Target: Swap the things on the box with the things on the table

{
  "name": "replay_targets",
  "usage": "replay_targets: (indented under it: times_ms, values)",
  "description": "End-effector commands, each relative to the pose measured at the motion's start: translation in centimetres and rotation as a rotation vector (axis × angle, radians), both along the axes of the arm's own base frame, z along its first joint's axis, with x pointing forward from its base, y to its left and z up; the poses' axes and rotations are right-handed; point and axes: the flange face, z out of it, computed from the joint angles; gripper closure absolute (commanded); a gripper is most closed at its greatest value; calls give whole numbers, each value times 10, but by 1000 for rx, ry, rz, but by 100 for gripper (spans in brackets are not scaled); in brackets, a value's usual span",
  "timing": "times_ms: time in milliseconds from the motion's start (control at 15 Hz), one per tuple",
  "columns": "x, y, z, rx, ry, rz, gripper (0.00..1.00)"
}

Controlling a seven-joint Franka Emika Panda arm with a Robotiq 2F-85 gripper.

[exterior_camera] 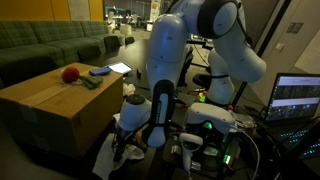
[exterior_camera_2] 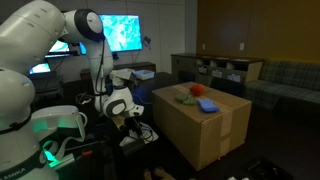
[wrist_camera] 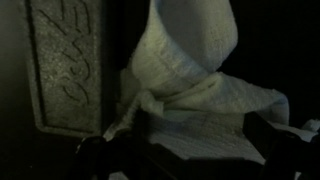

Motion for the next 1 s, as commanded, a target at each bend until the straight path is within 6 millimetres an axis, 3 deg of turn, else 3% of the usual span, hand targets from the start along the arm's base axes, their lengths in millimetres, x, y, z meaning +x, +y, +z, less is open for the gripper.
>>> replay_targets:
  times_ms: [0, 67, 133, 733, 933]
  values:
    - [14, -7, -8, 10, 33, 11, 0]
    - [16, -8, -7, 15, 44, 17, 25]
    - [18, -9, -7, 17, 53, 20, 26]
    - [13, -11, 7, 11, 86, 31, 95]
    - [4, -10, 17, 2, 110, 34, 100]
